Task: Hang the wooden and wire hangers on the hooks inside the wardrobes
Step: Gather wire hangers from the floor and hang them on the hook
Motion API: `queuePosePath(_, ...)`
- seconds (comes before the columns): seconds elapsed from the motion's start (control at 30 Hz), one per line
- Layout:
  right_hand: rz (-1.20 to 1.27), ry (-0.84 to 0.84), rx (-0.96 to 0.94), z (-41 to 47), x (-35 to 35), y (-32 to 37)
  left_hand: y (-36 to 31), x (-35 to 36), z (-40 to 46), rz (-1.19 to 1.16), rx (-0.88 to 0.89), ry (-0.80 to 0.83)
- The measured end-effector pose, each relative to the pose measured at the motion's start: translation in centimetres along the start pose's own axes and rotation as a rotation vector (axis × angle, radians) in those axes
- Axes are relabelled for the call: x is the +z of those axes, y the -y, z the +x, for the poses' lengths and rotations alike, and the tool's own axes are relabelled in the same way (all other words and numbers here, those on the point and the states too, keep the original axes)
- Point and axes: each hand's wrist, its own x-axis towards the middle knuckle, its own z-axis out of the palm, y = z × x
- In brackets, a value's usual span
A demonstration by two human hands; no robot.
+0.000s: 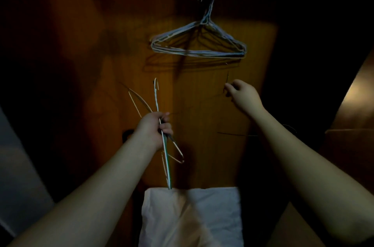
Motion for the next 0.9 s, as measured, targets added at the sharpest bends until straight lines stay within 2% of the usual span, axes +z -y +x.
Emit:
queuePosePath(0.57, 0.228, -0.184, 0.015, 12.0, -3.9, 2.9, -6.5, 7.4, -1.7, 0.042, 0.238, 0.064)
queuePosePath(0.9, 0.293, -0.141, 0.110, 19.3, -2.4, 5.6, -7.8, 8.9, -1.1, 0.041, 0.308, 0.039)
